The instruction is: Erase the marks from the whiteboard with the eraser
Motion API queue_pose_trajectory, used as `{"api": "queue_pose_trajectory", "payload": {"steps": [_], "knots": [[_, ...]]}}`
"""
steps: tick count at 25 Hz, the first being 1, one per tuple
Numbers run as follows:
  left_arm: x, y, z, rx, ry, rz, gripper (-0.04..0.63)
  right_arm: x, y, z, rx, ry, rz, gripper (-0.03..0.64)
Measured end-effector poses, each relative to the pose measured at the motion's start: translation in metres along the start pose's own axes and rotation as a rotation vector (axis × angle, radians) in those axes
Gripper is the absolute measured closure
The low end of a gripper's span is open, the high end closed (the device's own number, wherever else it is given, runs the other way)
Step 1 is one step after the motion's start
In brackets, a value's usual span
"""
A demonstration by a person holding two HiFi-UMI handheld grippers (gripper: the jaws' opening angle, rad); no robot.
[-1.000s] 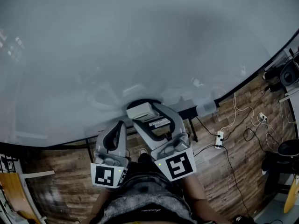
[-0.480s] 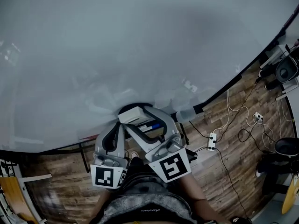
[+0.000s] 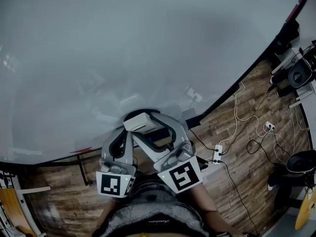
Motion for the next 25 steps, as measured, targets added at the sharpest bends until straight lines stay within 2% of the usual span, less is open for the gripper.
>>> {"api": "queue_pose_trajectory", "payload": {"steps": [10,14,25], "knots": [[0.008,-0.047,0.044,-0.003,0.014,-0.008,0.592,0.014,-0.052,-0.036,-0.005,0.002,-0.021,0.37],[0.01,-0.069,0.056,0.008,0.041,-0.018,0.592,0.019,-0.074,-0.058,0.026,0.009,-0.018,0.37],[0.012,-0.114,0.092,0.066,0.033,-0.016,0.592,0.034,-0.127,-0.102,0.109,0.013,-0.003,0.37]]}}
Point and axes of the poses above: the fingertips, and each gripper's own axes: z forward along the fingers, y to its left, x out of its underside, the point moved 3 cm from there along -z, backward along the fingers, and after that the axes turned 7 degrees about -x, right-handed, at the moved point
